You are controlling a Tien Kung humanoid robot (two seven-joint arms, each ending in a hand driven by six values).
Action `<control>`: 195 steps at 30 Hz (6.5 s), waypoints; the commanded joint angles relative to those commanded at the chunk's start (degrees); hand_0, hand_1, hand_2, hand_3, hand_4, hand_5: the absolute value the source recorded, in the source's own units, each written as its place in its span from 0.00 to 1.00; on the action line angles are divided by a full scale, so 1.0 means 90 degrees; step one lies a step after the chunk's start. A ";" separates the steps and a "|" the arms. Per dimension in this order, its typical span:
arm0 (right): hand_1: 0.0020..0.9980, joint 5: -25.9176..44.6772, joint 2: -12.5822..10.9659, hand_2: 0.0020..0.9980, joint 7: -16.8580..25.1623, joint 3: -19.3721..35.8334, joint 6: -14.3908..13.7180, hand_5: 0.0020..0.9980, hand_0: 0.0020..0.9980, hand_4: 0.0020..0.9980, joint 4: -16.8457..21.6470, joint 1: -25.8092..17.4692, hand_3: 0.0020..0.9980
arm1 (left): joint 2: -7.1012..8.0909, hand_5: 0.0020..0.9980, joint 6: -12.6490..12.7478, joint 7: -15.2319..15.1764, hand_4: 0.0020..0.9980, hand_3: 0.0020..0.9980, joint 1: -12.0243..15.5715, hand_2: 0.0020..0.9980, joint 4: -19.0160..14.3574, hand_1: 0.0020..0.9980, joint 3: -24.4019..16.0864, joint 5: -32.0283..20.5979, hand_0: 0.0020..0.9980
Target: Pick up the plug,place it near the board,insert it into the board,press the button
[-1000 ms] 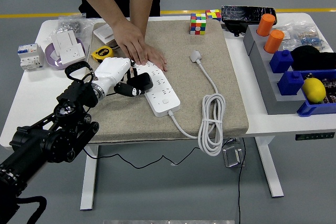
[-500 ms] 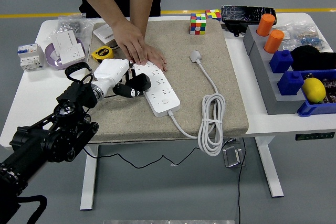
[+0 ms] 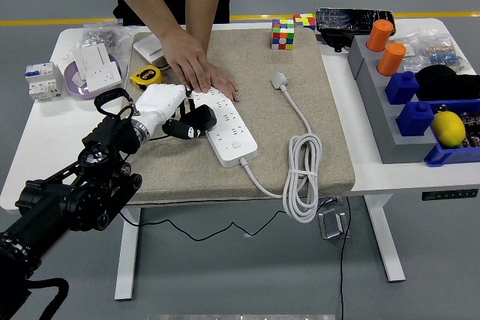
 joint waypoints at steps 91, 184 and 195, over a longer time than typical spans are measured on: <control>0.77 0.0073 0.0059 0.74 0.0075 0.0188 -0.0093 0.99 0.85 1.00 -0.0018 -0.0093 0.77 | 0.0889 1.00 -0.1372 0.1073 1.00 1.00 0.1794 1.00 -0.3957 1.00 -0.0523 -0.4701 1.00; 0.77 0.0108 0.0041 0.74 0.0076 0.0119 -0.0110 1.00 0.85 1.00 -0.0029 -0.0066 0.77 | 0.0651 1.00 -0.1071 0.0861 1.00 0.96 0.1417 0.98 -0.2979 1.00 0.0406 -0.3928 1.00; 0.77 0.0106 0.0037 0.74 0.0072 0.0092 -0.0115 1.00 0.85 1.00 -0.0029 -0.0072 0.77 | 0.0669 1.00 -0.1080 0.0829 1.00 0.96 0.1305 0.97 -0.2899 1.00 0.0624 -0.3717 1.00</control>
